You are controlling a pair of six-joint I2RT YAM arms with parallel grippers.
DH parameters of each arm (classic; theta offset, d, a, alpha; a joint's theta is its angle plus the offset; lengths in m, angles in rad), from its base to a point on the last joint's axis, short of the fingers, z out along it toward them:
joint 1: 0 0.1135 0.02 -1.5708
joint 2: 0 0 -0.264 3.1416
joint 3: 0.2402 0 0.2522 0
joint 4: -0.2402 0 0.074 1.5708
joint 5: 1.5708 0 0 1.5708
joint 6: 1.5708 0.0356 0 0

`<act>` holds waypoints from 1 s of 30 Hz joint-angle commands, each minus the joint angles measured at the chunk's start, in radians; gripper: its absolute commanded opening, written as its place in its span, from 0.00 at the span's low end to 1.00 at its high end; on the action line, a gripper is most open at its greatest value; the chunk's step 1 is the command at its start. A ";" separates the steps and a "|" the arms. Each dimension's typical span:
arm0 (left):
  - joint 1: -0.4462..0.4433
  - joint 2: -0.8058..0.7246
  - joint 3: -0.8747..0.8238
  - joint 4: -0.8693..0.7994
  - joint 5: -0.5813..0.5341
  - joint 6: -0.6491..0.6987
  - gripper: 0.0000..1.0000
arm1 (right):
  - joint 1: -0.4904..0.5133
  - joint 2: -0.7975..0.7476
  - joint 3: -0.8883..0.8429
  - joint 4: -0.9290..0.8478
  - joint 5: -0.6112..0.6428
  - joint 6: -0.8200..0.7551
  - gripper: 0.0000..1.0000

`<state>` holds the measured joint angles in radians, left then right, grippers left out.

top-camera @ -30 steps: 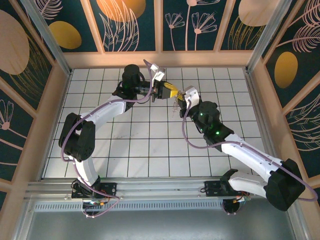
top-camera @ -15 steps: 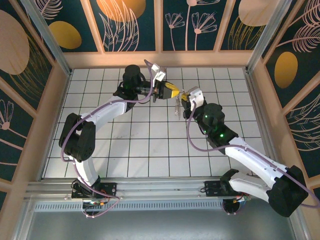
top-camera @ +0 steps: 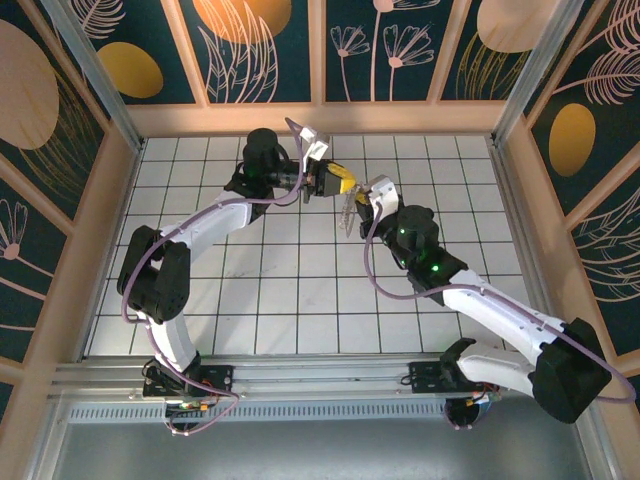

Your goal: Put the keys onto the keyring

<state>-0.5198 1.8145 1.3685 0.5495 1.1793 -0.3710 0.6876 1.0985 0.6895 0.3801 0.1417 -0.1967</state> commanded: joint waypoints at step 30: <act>-0.002 -0.020 -0.030 0.109 -0.125 -0.068 0.23 | -0.033 -0.018 0.118 -0.089 0.042 0.013 0.00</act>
<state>-0.5236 1.8145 1.3590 0.5941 1.1191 -0.4042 0.6662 1.0660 0.7498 0.3119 0.1593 -0.2001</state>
